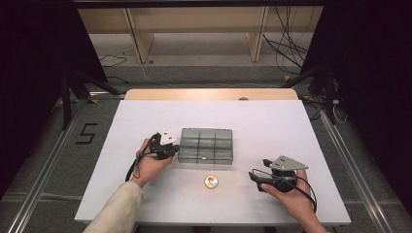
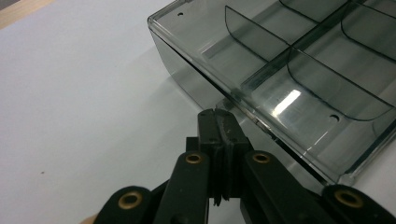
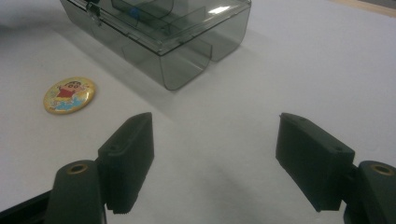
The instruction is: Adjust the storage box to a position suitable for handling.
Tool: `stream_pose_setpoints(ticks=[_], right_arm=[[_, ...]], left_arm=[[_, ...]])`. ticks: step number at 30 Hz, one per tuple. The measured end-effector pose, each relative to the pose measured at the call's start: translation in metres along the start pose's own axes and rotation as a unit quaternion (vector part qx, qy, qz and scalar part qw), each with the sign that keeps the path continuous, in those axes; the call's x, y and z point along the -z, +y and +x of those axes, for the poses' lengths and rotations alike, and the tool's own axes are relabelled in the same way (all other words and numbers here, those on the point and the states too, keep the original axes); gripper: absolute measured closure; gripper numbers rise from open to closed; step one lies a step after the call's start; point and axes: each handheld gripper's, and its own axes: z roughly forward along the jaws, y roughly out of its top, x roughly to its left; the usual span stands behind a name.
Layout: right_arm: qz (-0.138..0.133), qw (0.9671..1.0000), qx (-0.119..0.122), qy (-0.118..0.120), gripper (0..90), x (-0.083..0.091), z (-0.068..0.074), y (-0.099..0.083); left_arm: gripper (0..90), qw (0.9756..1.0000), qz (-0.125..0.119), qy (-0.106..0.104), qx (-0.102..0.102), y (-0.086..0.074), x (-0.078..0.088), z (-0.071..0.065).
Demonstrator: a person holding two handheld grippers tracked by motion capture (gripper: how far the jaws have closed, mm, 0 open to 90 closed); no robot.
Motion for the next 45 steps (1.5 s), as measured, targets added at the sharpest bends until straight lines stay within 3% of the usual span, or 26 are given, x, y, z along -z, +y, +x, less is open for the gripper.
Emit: stream_pose_setpoints(ticks=[12, 17, 21, 22, 23, 24, 29, 30, 33, 39, 45], right_arm=[[-0.001, 1.0000, 0.004, 0.005, 34.4, -0.002, 0.003, 0.005], [-0.002, 0.9999, 0.010, 0.002, 38.3, -0.003, 0.006, 0.011], [-0.002, 1.0000, 0.010, 0.001, 46.0, -0.005, 0.007, 0.017], [-0.004, 0.9999, 0.009, 0.003, 51.8, -0.007, 0.007, 0.023], [-0.004, 0.9999, 0.009, 0.003, 51.8, -0.007, 0.007, 0.023], [-0.003, 1.0000, 0.008, 0.001, 61.4, -0.010, 0.007, 0.032], [0.017, 0.9997, 0.016, 0.000, 86.6, -0.029, 0.006, 0.060], [0.017, 0.9997, 0.016, 0.000, 86.6, -0.029, 0.006, 0.060], [0.039, 0.9992, 0.000, 0.002, 90.0, -0.052, 0.005, 0.085], [0.070, 0.9975, -0.010, 0.008, 90.0, -0.090, 0.002, 0.122], [0.087, 0.9961, -0.013, 0.004, 90.0, -0.129, 0.000, 0.150]], left_arm=[[89.4, 0.9999, 0.003, -0.007, -0.011, 0.010, -0.009, -0.012], [89.4, 0.9999, 0.006, -0.010, -0.006, 0.009, -0.010, -0.013], [88.1, 0.9999, 0.010, 0.003, -0.010, 0.007, -0.002, -0.012], [85.5, 0.9999, 0.005, 0.008, -0.005, 0.006, 0.002, -0.012], [85.5, 1.0000, 0.002, 0.009, -0.001, 0.005, 0.006, -0.010], [82.5, 0.9999, 0.000, 0.012, 0.004, 0.004, 0.011, -0.010], [70.5, 0.9994, -0.016, 0.008, 0.029, -0.006, 0.032, -0.009], [66.8, 0.9993, -0.020, 0.006, 0.033, -0.008, 0.035, -0.010], [55.8, 0.9988, -0.030, -0.004, 0.037, -0.014, 0.044, -0.014], [35.9, 0.9980, -0.015, -0.025, 0.057, -0.030, 0.059, -0.023], [26.5, 0.9977, -0.013, -0.023, 0.062, -0.039, 0.065, -0.028]])
